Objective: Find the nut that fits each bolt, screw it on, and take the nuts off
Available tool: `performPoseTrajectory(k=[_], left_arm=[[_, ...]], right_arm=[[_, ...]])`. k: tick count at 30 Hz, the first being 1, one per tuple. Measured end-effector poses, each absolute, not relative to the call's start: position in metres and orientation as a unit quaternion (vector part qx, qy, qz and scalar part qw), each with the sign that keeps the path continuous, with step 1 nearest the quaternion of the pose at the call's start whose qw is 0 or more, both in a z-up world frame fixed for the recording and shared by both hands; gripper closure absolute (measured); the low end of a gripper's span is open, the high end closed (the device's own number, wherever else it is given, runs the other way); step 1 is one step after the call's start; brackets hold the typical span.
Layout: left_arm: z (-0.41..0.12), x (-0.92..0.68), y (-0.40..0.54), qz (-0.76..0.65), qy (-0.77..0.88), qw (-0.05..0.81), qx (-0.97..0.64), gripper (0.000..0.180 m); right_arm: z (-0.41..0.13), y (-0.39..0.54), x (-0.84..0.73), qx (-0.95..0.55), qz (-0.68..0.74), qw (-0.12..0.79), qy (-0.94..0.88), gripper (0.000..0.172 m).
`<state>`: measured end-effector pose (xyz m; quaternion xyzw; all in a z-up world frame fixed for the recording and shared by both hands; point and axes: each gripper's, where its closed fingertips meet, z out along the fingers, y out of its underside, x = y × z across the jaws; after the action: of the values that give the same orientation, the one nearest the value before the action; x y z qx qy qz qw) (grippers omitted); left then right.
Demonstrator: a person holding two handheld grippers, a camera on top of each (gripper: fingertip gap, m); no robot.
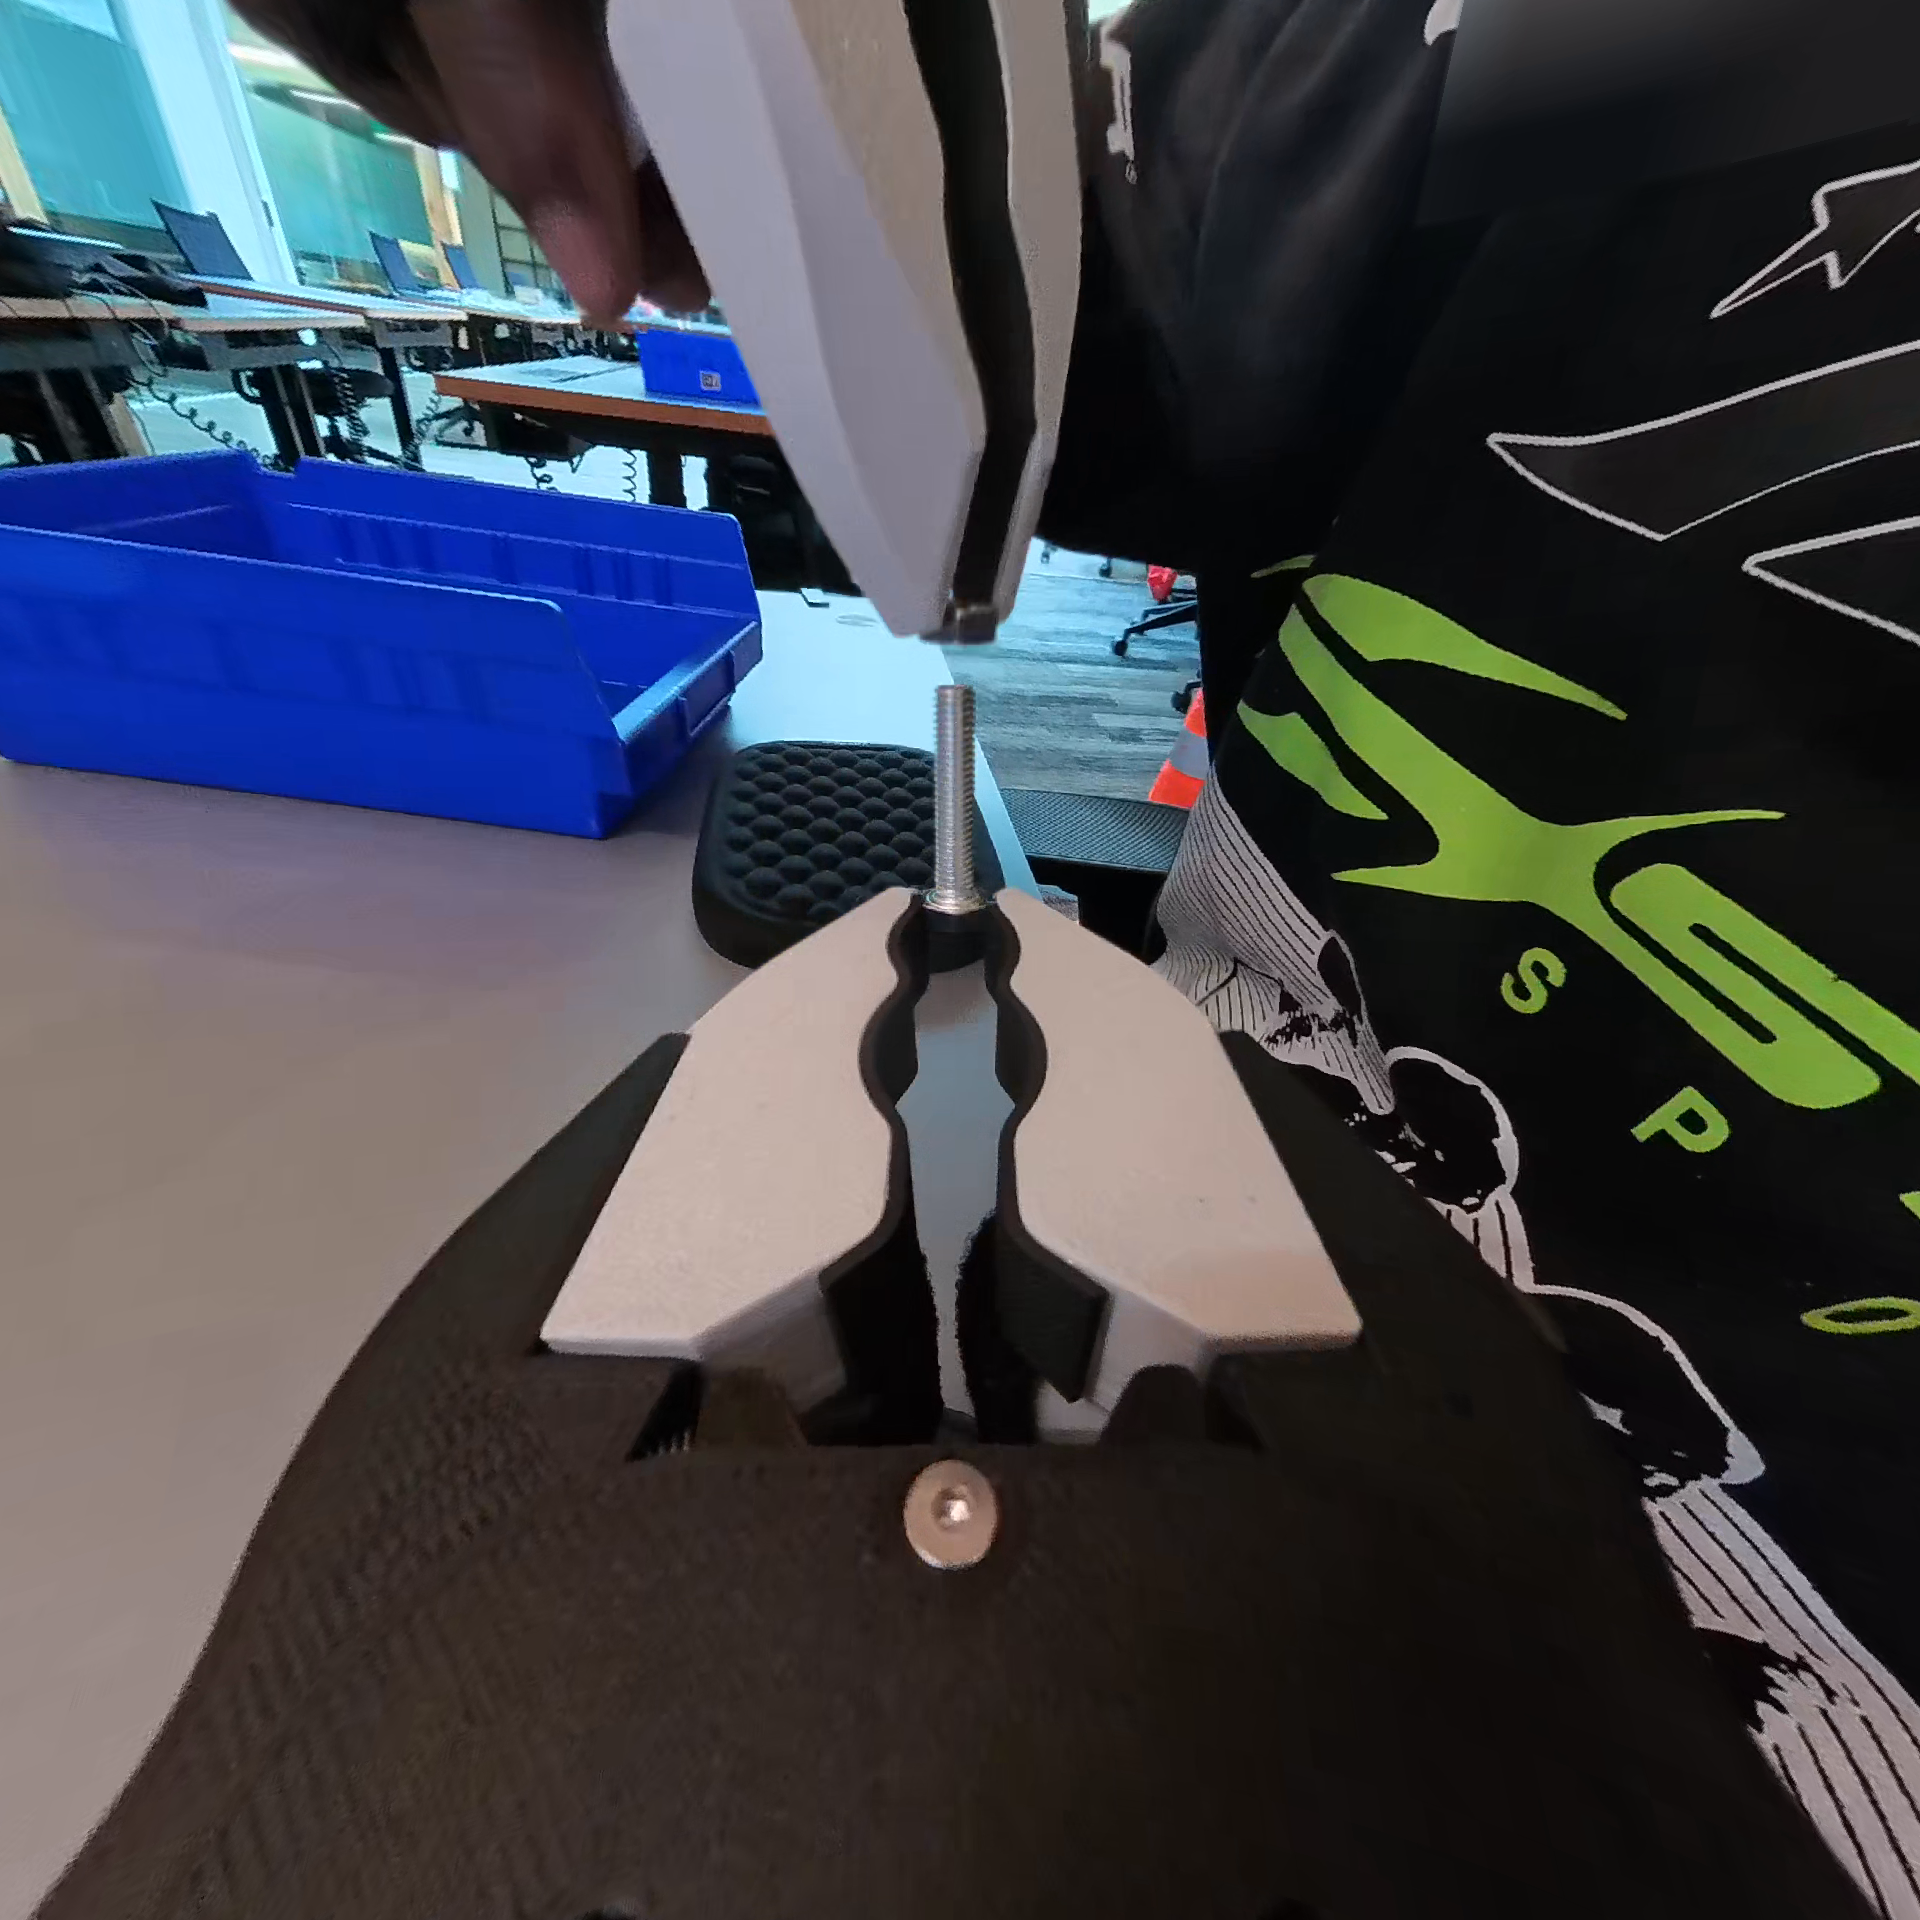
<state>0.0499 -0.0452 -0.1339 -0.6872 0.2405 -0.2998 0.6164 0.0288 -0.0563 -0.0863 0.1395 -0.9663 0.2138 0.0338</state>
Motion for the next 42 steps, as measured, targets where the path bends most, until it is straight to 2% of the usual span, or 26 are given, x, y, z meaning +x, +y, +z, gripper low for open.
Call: performPoseTrajectory(k=[19,25,35,42], left_arm=[[-0.137,0.049,-0.043,-0.303,0.233,0.610,-0.694,0.170],[-0.140,0.038,-0.033,-0.260,0.190,0.618,-0.718,0.171],[-0.142,0.008,-0.016,-0.108,0.086,0.649,-0.748,0.171],[-0.141,0.008,-0.017,-0.117,0.085,0.653,-0.744,0.171]], right_arm=[[-0.098,-0.052,0.027,0.132,0.206,0.016,-0.970,0.161],[-0.101,-0.044,0.019,0.058,0.187,0.018,-0.980,0.161],[-0.103,-0.030,-0.002,-0.112,0.160,0.043,-0.980,0.162],[-0.102,-0.031,-0.003,-0.115,0.162,0.054,-0.979,0.161]])
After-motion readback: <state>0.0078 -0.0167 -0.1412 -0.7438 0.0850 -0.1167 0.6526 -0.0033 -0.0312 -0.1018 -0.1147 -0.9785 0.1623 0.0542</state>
